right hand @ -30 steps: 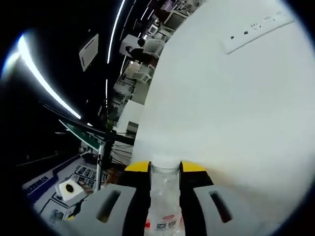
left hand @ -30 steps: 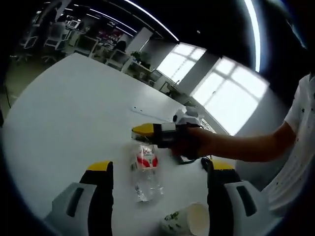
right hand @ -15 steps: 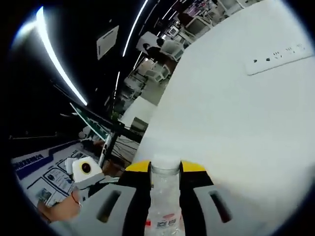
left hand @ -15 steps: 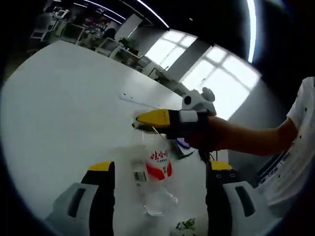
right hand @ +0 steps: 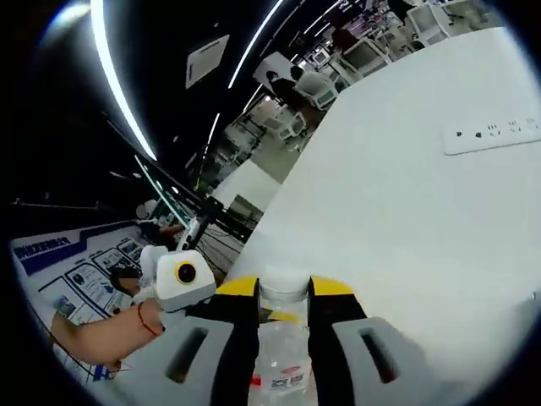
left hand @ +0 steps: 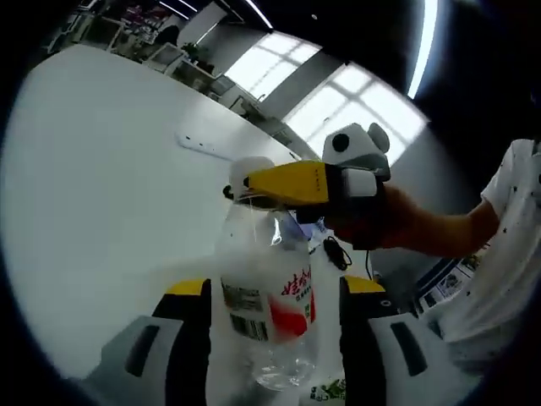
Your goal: Arrange the tabletop items into an orderly group along one side of the table until the central work area is clear of visible clutter.
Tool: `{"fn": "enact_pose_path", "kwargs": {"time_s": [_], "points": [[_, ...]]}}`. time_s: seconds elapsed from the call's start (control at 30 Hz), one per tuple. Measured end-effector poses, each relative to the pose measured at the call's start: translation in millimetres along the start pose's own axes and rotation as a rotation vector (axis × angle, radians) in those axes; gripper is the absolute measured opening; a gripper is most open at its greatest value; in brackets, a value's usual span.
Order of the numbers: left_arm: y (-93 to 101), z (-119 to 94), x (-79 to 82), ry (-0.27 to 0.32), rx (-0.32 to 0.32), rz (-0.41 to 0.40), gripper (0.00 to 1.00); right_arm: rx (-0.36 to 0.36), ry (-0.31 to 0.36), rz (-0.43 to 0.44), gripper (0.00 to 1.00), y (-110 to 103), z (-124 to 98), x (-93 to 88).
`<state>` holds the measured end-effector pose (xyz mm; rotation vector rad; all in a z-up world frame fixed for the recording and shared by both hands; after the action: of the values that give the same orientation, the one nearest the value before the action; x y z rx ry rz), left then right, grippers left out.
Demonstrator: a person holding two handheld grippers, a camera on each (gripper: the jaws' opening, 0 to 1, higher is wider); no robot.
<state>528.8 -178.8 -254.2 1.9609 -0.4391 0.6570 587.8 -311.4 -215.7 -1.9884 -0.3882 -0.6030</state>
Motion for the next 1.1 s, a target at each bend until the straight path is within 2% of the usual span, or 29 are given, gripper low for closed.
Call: {"fn": "enact_pose_path", "kwargs": {"time_s": [0.17,0.23,0.37,0.53,0.73,0.83,1.1], "points": [[-4.2,4,-1.3,-0.013,-0.036,0.002,0.43,-0.001,-0.002,-0.014,0.19,-2,-1,0.3],[-4.7,4,-1.4,-0.010,-0.060,-0.016,0.43,-0.004,-0.001,-0.019,0.19,-2,-3,0.9],[-3.1,4,-0.4,-0.006,-0.075,0.010,0.42,-0.006,0.003,-0.041,0.19,-8,-7,1.2],[2.9,5,1.9,0.004,-0.069,0.048,0.41,-0.011,0.003,-0.084,0.19,-17,-12,3.3],[11.7,7,7.5,0.006,-0.055,0.119,0.41,-0.029,0.001,-0.209,0.18,-32,-22,6.0],[17.1,7,11.7,0.019,-0.058,0.136,0.41,-0.030,0.015,-0.240,0.18,-39,-28,7.3],[28.1,10,27.0,0.049,-0.037,0.261,0.41,-0.038,0.057,-0.427,0.19,-55,-44,15.6]]}}
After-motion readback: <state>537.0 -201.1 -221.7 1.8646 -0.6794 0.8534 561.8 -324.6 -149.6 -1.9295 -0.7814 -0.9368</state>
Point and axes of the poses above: the point that each gripper's makers call its tool centre point, and the gripper's own axes: z roughly forward along the fingers, y roughly to its right, x roughly out of its top, the point moved 9 cm from there along -z, roughly backward along the fingers, and after that the axes turned 5 degrees about -y, right-handed, at the moved point
